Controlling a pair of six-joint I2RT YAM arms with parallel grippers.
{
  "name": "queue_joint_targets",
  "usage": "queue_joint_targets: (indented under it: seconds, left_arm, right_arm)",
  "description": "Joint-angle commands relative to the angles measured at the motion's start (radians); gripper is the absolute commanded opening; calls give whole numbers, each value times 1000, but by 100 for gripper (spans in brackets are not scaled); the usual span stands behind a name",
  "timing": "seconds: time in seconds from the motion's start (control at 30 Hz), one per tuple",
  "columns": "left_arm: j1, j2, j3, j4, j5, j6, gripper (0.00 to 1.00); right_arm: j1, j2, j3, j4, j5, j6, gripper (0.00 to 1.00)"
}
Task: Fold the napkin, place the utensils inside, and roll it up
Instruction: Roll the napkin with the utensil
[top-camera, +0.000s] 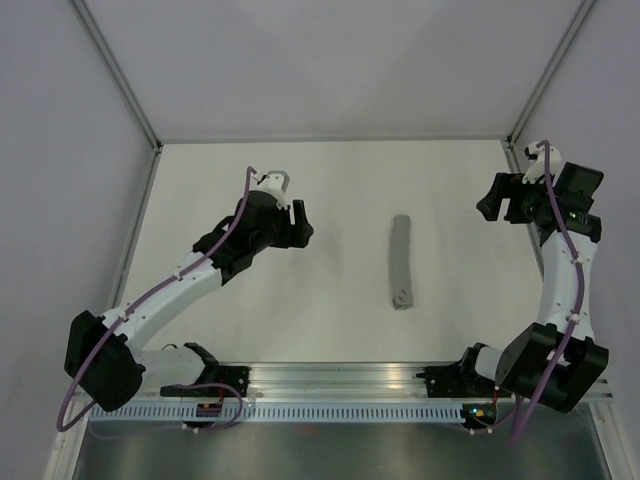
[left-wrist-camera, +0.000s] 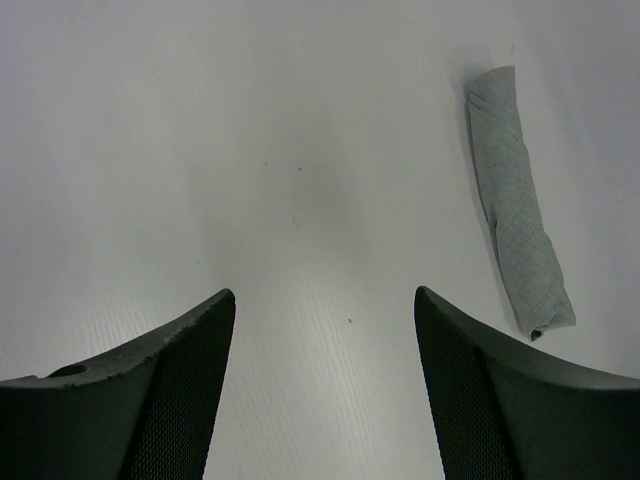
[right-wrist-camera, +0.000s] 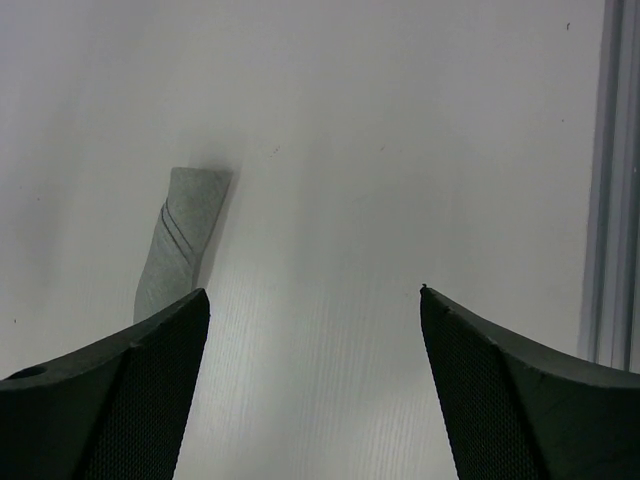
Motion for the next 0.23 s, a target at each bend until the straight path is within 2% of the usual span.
queue_joint_targets:
  seconds: [0.0,0.2]
  left_arm:
    - [8,-44,-15,-25,3,45,77]
    - [8,-46,-12,-23,12,42,77]
  right_arm:
    - [-17,-32,-3,33,-24,-5,91]
    - [-24,-35,-2,62,-59,26,96]
